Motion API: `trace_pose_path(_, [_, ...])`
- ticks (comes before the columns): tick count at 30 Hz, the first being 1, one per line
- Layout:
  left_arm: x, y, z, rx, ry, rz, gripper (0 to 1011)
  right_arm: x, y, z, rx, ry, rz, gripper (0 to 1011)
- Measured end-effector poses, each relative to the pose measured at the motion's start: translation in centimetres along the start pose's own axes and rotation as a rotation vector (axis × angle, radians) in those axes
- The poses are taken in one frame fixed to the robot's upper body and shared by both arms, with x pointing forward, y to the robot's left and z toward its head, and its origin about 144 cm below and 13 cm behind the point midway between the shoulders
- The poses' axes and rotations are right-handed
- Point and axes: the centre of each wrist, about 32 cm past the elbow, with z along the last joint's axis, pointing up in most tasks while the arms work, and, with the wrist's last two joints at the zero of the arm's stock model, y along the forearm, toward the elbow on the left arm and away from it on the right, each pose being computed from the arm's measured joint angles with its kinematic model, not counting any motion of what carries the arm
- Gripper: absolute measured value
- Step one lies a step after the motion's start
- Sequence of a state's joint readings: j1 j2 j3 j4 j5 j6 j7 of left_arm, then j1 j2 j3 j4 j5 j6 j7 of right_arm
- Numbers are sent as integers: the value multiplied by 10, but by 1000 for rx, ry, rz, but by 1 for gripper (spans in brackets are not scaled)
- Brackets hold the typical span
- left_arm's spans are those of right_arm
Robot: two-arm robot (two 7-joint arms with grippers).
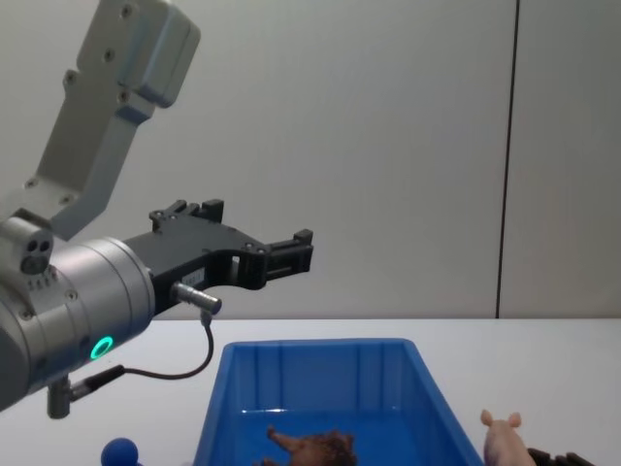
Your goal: Pick up the two dolls from the table and place them into the box.
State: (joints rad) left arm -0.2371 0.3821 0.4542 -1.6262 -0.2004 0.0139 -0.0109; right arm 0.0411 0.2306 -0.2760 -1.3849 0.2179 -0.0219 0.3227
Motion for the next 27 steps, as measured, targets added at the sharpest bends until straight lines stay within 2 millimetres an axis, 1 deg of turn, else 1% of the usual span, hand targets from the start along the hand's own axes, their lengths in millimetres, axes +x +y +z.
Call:
trace_pose_path(9, [0,0,0,0,0,0,1000,-1,0,1,-8,1,-22,1001])
trace_pose_path(21, [0,0,0,0,0,0,1000,3,-15,6,-19,-11,-102,1001])
trace_pose_path(25, [0,0,0,0,0,0,1000,5,-21,8,-23,-10,-124,950])
trace_pose_path(27, [0,0,0,0,0,0,1000,5,-23,9,-23,-9,-128,902])
